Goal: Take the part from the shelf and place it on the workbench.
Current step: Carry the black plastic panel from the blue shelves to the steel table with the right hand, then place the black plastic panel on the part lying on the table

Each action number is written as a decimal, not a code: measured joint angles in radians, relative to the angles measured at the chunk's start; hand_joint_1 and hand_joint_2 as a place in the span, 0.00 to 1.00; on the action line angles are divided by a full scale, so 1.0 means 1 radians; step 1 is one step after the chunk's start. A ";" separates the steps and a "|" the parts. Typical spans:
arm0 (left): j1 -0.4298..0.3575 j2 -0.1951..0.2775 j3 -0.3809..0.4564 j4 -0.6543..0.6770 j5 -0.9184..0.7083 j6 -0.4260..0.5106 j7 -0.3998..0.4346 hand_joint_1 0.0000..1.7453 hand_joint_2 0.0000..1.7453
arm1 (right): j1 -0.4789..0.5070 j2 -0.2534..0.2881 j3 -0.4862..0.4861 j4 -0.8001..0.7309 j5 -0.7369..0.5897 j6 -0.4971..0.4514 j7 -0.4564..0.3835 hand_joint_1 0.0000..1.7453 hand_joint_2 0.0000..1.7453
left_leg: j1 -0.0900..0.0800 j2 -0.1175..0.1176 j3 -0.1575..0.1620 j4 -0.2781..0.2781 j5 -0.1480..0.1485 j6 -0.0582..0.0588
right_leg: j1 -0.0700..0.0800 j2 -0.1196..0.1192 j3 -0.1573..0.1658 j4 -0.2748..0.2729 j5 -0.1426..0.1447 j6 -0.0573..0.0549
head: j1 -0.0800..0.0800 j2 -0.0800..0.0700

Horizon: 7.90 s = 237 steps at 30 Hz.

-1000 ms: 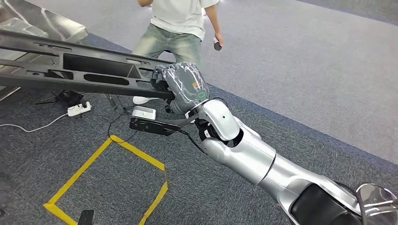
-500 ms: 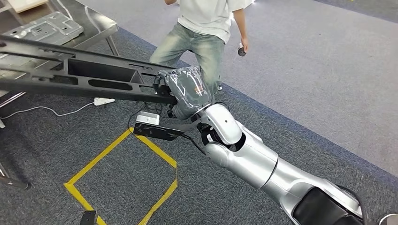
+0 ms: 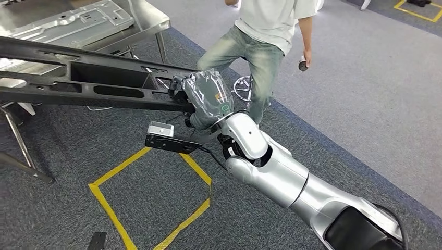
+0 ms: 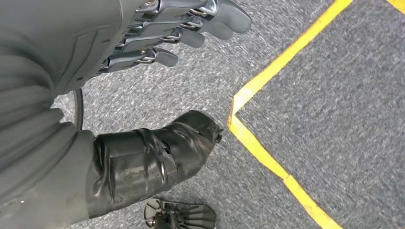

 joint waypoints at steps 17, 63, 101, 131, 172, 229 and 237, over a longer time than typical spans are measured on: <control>-0.010 -0.004 -0.027 -0.004 -0.027 0.020 0.011 0.00 1.00 | 0.048 -0.064 -0.001 -0.068 0.011 0.027 0.038 1.00 1.00 | 0.011 0.038 -0.112 0.204 -0.067 -0.058 | -0.001 -0.034 0.152 -0.321 0.143 -0.041 | -0.009 0.000; -0.008 -0.014 -0.036 -0.004 -0.024 -0.003 -0.033 0.00 1.00 | 0.079 -0.172 -0.022 -0.165 0.054 0.078 0.109 1.00 1.00 | 0.003 -0.013 0.024 -0.013 -0.013 -0.004 | -0.001 -0.001 0.005 -0.028 0.032 0.003 | 0.000 0.000; -0.005 -0.011 -0.036 -0.004 0.006 -0.049 -0.046 0.00 1.00 | 0.044 -0.469 -0.157 -0.260 -0.071 0.165 0.367 1.00 1.00 | 0.002 0.024 0.021 0.008 -0.035 -0.027 | -0.009 0.011 0.112 -0.284 0.143 -0.002 | -0.007 0.000; 0.000 -0.008 -0.035 -0.004 0.012 -0.054 -0.026 0.00 1.00 | 0.101 -0.506 -0.181 -0.318 -0.022 0.196 0.360 1.00 1.00 | 0.001 0.029 0.028 0.011 -0.045 -0.027 | -0.019 0.011 0.115 -0.273 0.129 0.010 | -0.005 0.000; 0.003 0.004 -0.035 -0.004 -0.006 -0.062 0.039 0.00 1.00 | 0.214 -0.513 -0.242 -0.357 0.105 0.176 0.319 1.00 1.00 | 0.002 0.036 -0.085 0.203 -0.081 -0.046 | -0.015 0.010 0.143 -0.283 0.115 -0.029 | -0.012 0.000; -0.002 0.023 -0.035 -0.004 0.011 -0.079 0.036 0.00 1.00 | 0.202 -0.480 -0.248 -0.363 0.106 0.195 0.315 1.00 1.00 | -0.001 0.033 0.033 0.107 -0.136 -0.048 | -0.012 0.011 0.128 -0.302 0.144 -0.029 | -0.010 0.000; 0.005 0.021 -0.036 -0.004 0.012 -0.075 0.039 0.00 1.00 | 0.205 -0.480 -0.248 -0.362 0.100 0.195 0.315 1.00 1.00 | -0.006 0.033 -0.025 0.041 0.009 -0.037 | -0.010 0.015 0.198 -0.306 0.086 -0.022 | -0.010 0.000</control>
